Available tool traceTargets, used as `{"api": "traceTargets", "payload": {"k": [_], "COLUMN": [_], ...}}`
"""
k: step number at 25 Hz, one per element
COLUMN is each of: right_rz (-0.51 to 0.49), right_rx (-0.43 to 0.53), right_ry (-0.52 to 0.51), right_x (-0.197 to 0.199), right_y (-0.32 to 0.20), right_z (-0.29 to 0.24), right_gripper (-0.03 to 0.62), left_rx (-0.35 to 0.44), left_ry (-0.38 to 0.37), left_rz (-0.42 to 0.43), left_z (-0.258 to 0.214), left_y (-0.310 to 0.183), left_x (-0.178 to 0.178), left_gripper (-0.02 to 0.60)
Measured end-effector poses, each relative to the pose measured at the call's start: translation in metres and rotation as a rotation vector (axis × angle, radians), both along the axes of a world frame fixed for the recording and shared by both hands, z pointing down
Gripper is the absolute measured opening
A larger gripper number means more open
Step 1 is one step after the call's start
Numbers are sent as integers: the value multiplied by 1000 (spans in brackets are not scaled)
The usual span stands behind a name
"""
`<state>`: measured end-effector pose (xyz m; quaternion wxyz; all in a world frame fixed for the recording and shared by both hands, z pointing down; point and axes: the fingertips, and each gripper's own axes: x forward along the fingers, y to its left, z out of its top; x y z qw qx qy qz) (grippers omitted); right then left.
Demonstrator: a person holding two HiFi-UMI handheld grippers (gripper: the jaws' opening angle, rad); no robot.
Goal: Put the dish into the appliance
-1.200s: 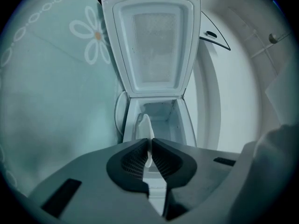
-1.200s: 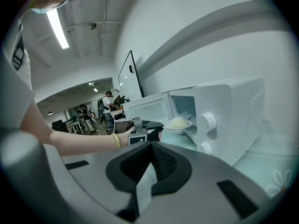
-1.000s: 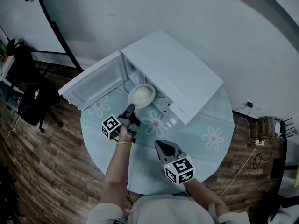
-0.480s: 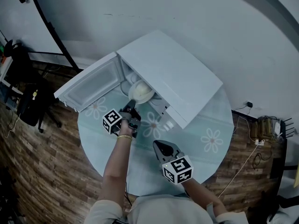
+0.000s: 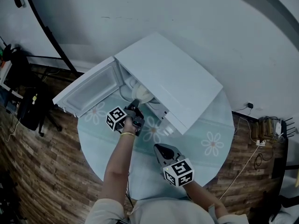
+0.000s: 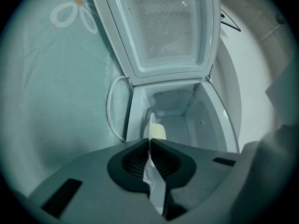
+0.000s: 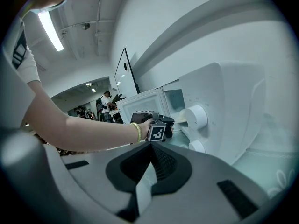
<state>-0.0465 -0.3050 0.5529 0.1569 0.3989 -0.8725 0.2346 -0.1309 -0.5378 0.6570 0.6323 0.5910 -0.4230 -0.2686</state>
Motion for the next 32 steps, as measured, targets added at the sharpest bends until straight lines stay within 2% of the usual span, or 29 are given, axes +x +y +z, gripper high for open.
{"api": "traceTargets", "payload": {"k": [9,22,24,26,32], "right_rz": [-3,5,4,4,-1], "right_rx": [-2,9,14,16,31], "right_ry": [3,7,7,7,9], "right_x": [-1,2,2,2,2], "right_y": [-3,-3,-2,1,10], "right_z": [0,-5,-7,-8,-14], "right_gripper": [5,5,5,5,5], "left_rx": [-12,12,29,32,65], "left_ry": [-94,-111,-109,-100,-135], "left_rz": [68,66,53,45,60], "left_z": [2,1,-3,-5,-24], "left_y": [-21,-22,-21,-16,2], "left_x": [19,24,21,19,16], "left_gripper": [29,31,108,150,163]}}
